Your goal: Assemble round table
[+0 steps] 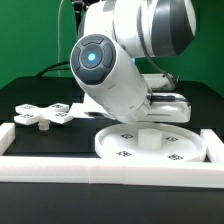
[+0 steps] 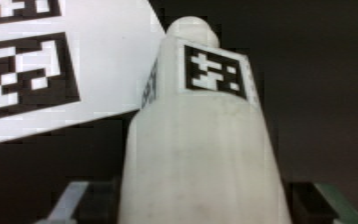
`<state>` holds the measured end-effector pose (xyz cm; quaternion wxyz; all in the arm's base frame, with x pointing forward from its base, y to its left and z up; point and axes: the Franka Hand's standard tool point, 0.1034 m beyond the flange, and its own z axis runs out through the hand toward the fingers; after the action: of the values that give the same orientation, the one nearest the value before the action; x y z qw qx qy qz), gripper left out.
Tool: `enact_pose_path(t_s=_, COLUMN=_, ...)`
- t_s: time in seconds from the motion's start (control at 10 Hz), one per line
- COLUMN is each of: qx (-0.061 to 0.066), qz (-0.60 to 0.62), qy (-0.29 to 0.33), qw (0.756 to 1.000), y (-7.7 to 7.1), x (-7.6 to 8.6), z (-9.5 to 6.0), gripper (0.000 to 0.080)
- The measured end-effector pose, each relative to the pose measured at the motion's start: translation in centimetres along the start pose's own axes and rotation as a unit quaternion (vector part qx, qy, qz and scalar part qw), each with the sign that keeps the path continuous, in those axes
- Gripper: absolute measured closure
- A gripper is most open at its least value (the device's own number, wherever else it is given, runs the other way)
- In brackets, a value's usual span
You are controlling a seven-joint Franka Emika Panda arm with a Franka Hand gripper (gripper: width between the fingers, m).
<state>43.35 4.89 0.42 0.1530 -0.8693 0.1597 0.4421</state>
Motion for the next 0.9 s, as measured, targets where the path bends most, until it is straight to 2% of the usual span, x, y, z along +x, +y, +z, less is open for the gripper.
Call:
enact_pose_path(t_s=0.2, qx=0.0, qz=-0.002, qy=0.0, qw=1.0, y=-0.1, x=-0.2, z=-0.5, gripper=0.0393)
enact_pose_path(t_s=0.5, qx=0.004, qz=-0.016, qy=-0.011, qw=1.0, y=-0.8, x=-3.6, z=-4.9, gripper=0.039)
enact_pose_path(t_s=0.6, qx=0.005, qz=-0.018, qy=-0.006, qw=1.0, y=-1.0, x=-3.9, z=-5.5, gripper=0.039)
enact_pose_path(t_s=0.9, qx=0.005, qz=-0.017, qy=0.003, qw=1.0, y=-1.0, x=-3.4, z=-5.3, gripper=0.039)
